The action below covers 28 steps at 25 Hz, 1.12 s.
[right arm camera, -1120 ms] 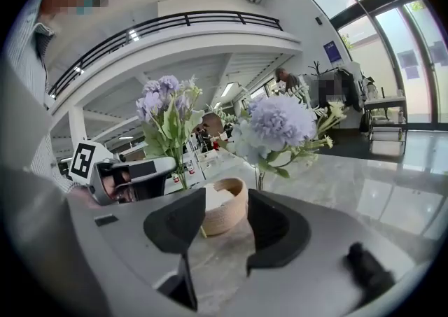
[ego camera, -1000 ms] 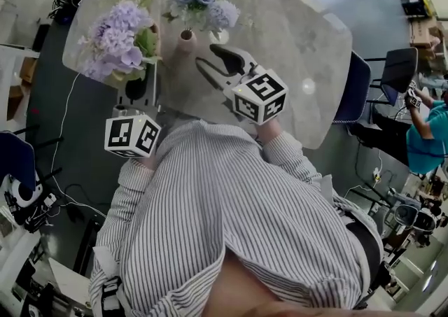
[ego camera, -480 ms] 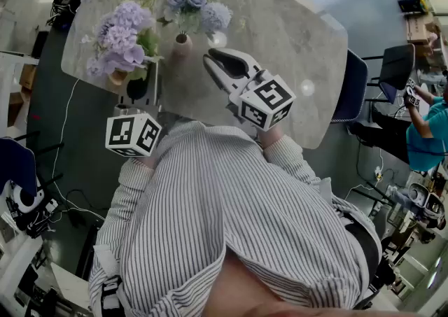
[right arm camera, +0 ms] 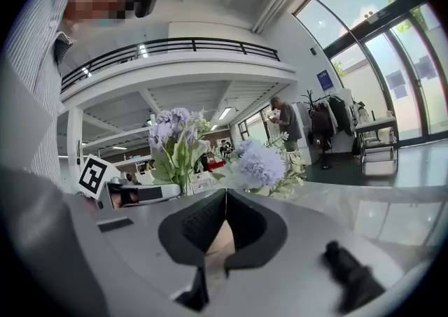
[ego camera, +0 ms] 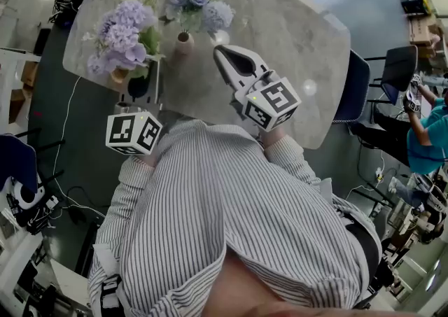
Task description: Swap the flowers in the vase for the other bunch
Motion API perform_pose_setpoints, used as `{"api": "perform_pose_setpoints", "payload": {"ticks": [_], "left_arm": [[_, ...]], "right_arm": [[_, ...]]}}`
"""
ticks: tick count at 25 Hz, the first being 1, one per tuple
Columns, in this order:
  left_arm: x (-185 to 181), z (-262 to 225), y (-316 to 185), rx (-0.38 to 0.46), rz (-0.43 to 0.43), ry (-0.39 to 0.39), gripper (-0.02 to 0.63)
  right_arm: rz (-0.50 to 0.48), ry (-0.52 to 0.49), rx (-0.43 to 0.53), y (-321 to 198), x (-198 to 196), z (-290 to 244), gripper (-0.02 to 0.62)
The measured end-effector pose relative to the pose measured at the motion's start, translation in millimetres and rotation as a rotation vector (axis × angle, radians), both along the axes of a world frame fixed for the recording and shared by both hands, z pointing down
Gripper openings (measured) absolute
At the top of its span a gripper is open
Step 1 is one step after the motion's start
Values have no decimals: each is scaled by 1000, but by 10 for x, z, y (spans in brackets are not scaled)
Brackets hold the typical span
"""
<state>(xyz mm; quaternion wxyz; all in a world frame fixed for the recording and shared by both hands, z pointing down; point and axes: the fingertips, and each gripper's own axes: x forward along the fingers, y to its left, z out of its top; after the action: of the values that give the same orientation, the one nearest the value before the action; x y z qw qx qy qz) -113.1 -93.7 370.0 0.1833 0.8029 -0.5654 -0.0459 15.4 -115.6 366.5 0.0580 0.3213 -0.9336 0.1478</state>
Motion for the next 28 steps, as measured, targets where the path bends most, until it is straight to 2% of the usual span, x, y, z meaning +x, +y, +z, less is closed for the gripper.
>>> {"api": "perform_pose_setpoints", "payload": {"ticks": [10, 28], "left_arm": [[-21, 20, 10, -12, 3, -1, 51], [7, 47, 28, -24, 18, -5, 51]], "right_arm": [[-11, 85, 26, 30, -68, 83, 18], [-32, 96, 8, 58, -133, 122, 15]]}}
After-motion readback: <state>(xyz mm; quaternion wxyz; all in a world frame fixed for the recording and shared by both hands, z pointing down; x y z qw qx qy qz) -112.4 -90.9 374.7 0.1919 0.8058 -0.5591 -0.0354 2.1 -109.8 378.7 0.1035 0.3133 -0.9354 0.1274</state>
